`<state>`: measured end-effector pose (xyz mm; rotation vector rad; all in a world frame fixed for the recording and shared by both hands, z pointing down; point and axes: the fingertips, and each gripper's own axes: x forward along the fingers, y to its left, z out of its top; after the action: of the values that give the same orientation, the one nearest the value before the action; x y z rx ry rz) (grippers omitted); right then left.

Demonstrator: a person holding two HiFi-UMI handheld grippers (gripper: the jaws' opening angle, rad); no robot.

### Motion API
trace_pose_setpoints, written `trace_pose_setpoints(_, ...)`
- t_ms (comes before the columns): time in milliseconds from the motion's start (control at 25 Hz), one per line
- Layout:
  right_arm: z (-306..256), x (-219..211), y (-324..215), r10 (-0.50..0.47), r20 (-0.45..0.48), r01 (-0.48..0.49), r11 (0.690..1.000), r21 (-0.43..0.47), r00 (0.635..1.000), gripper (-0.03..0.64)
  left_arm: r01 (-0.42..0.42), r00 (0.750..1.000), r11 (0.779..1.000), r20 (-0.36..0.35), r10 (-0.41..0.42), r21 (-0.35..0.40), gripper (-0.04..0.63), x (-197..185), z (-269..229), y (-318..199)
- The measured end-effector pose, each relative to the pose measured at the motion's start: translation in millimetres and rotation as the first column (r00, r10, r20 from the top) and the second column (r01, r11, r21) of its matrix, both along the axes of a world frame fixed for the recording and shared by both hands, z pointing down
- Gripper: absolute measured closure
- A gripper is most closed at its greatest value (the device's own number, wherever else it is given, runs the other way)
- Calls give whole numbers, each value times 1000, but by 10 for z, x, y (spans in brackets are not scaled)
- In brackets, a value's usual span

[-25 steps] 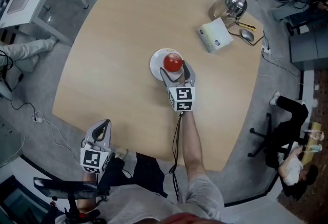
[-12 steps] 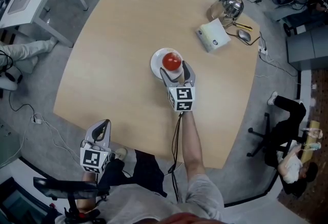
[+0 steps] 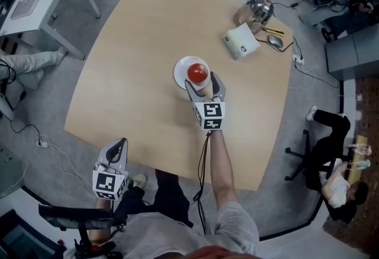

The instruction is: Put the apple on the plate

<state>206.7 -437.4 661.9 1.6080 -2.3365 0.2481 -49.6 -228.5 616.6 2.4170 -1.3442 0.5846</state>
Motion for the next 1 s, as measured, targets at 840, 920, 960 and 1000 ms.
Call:
trace_pose_setpoints(840,-606,191,637,61,20,-62,996,70,998,285,-47,998,996,-41,50,73,575,109,-350,200)
trace_pose_setpoints(920,-679,188,706,66,25,-68,995,79,998,292,-57,997,995,-42,61,81,575,113,-401,212)
trace_pose_setpoints(960,-715,187,745,67,26,-69,994,83,997,302,-63,997,994,-42,66,86,575,115,-427,218)
trace_pose_setpoints(1000,-751,185,787,67,25,-69,994,88,997,308,-68,997,994,-42,72,91,575,116,-455,226)
